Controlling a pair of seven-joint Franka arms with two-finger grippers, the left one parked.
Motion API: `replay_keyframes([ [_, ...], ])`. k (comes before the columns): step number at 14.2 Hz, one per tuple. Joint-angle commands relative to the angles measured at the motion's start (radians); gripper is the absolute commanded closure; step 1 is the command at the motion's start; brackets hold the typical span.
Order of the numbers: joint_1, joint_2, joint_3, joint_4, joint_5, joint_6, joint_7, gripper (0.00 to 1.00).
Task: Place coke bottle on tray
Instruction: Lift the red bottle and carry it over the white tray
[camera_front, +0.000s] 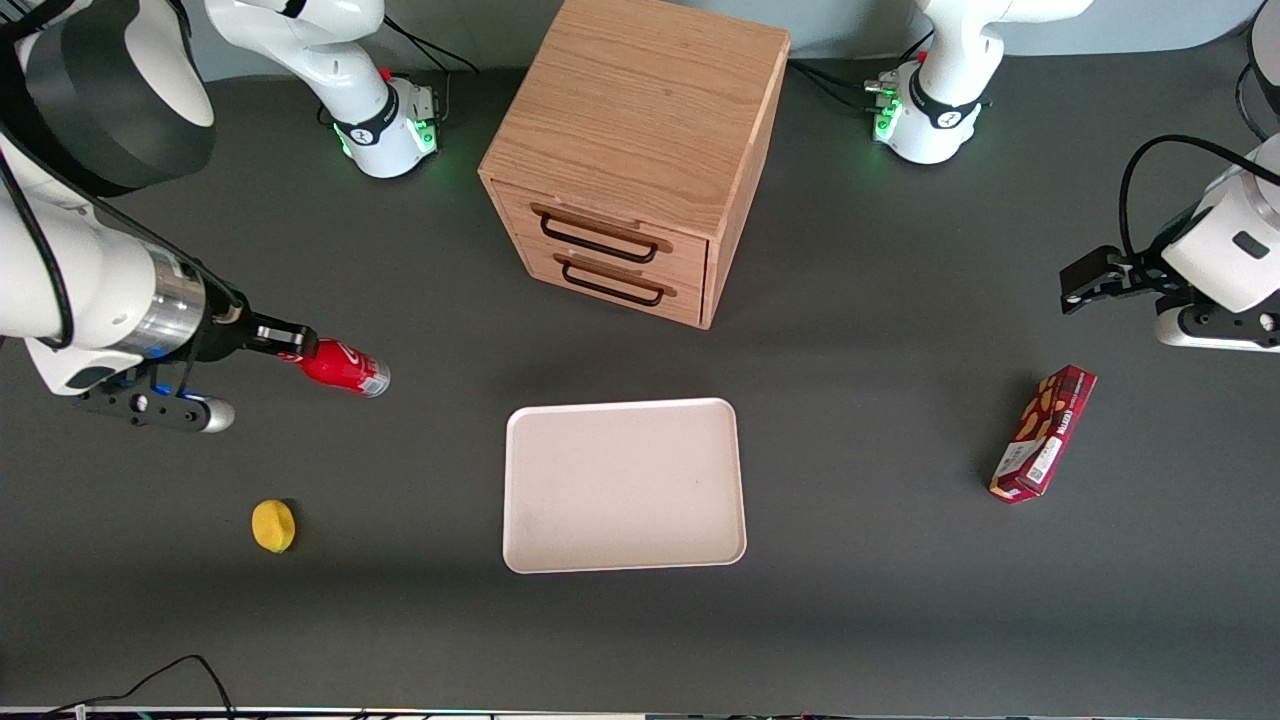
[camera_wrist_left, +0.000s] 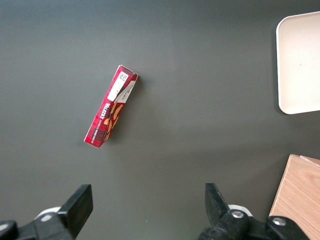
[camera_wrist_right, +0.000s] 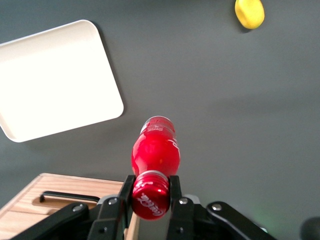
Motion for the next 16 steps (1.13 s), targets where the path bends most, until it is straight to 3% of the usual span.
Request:
replay_keyframes([
  [1,0.011,0.061,0.041,0.064,-0.011,0.042,0.12,1.0],
  [4,0.05,0.134,0.066,0.063,-0.025,0.16,0.278,1.0],
  [10,0.096,0.34,0.171,0.061,-0.23,0.47,0.569,1.0],
  [16,0.119,0.473,0.173,0.061,-0.341,0.668,0.694,1.0],
])
